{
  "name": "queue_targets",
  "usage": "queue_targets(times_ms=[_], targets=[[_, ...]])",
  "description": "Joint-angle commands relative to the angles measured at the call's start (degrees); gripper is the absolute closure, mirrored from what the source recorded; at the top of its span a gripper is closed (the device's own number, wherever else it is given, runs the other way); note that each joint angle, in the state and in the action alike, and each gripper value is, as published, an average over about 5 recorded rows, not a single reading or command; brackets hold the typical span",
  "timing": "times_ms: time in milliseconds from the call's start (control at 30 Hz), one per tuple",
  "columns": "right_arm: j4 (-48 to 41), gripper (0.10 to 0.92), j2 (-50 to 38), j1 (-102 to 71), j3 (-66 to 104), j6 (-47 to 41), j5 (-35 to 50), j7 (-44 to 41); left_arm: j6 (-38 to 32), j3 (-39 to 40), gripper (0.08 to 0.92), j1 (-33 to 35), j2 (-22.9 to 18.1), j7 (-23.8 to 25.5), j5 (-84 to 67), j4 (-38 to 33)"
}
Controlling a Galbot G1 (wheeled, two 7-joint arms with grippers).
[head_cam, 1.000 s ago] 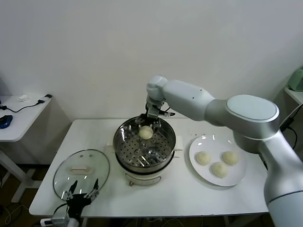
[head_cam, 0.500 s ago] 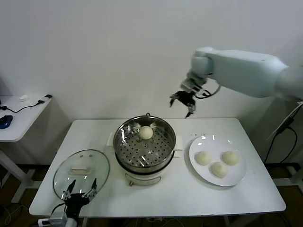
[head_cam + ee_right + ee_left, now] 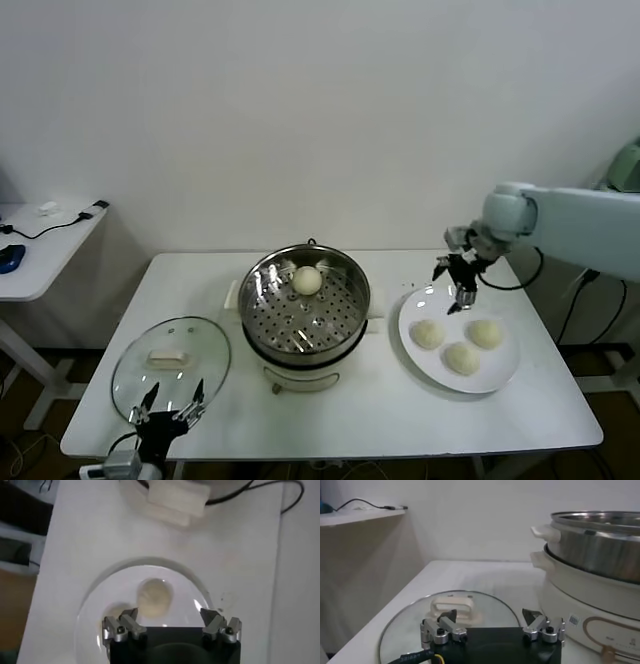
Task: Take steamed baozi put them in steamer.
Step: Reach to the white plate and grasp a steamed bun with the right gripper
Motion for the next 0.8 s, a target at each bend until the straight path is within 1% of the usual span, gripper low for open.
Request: queue_targets(times_ms=[33,267,600,700,800], targets=[[-3.01,0.203,-3.05,-17.01,9.96,-9.49,-1.44,4.24,-0.06,-0.05,0.177,0.47,-0.01,-0.03,0.09,0.03],[-8.35,0.203,0.36,-22.74,15.14,-9.56,-4.12,5.36,-0.32,-0.11,0.177,1.05,-0.03,-0.13,0.24,0.01],[-11.37,0.203,3.11,-25.94,18.19,-9.4,-6.8,6.16,-0.43,0.13,0.177,1.15,-0.35,-0.21,0.48,-0.03],[-11.81,0.218,3.63,-26.21,18.81,-9.41,-6.99,6.46,-0.46,0.18,0.177,1.07,-0.38,-0.27,0.45,0.05],[-11.73,0.267,3.9,-25.92,19.0,-9.37,-7.04,6.23,-0.49,0.22,0.177,1.04,-0.38,-0.35,0.44,0.11]])
